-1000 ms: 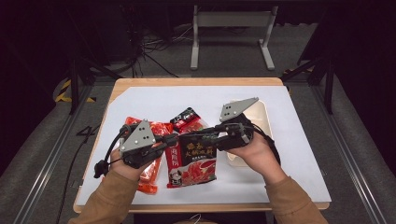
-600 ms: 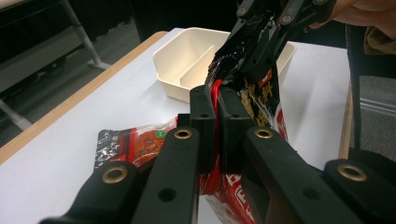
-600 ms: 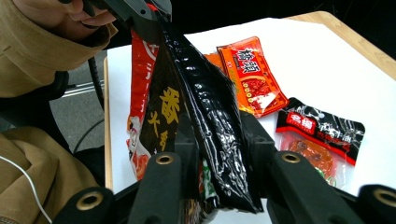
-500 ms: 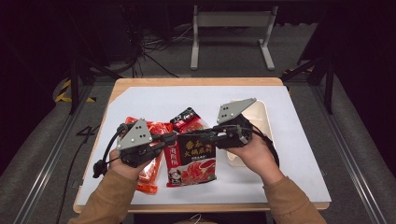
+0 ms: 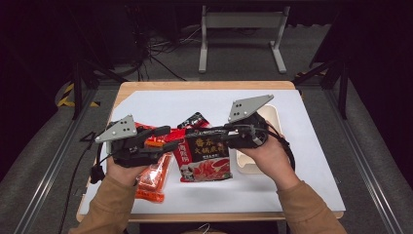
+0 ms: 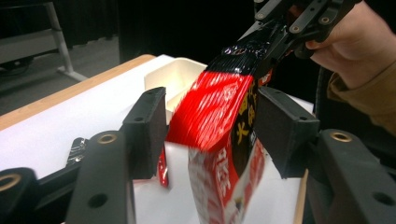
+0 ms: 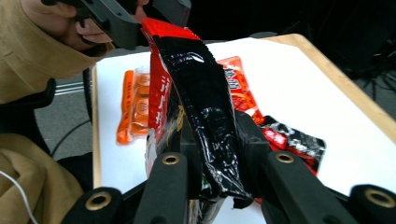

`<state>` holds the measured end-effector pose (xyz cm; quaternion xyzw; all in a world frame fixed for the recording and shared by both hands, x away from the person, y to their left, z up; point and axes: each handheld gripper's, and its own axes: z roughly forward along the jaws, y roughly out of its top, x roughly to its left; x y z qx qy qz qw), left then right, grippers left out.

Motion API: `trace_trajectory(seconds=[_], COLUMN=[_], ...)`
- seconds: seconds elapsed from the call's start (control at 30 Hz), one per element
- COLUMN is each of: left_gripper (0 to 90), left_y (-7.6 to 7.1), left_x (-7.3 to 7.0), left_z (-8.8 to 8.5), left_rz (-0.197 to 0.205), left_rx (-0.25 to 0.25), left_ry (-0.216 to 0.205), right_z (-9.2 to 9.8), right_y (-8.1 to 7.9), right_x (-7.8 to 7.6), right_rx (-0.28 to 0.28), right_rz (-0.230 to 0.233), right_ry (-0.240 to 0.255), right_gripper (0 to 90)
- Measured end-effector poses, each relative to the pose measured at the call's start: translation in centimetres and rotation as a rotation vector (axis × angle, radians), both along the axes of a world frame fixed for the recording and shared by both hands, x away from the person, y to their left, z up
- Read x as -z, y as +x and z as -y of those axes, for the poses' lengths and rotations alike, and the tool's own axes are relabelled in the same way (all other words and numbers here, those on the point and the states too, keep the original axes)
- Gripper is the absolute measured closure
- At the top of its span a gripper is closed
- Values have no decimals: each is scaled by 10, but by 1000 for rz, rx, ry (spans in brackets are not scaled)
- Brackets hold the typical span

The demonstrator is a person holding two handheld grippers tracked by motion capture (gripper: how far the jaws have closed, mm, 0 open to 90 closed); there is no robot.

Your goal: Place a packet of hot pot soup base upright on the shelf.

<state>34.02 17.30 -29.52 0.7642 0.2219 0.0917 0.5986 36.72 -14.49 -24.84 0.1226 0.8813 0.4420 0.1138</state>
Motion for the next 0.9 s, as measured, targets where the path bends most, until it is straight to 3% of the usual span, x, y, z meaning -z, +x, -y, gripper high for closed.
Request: trace_trajectory(seconds=[0.33,0.6,0.9], left_gripper=[332,322,319], left_y=[2,4,7], left_x=[2,6,10], left_z=[-5,-7,-11], left_rz=[9,-10,-21], left_rx=[-33,-52,-63], left_ry=[12,22,31], right_z=[13,25,42], right_y=[8,20,34], right_x=[-23,-42,-53], right_rx=[27,47,96], right_rz=[46,110,141], right_ry=[12,7,21], right_gripper=[760,762,762])
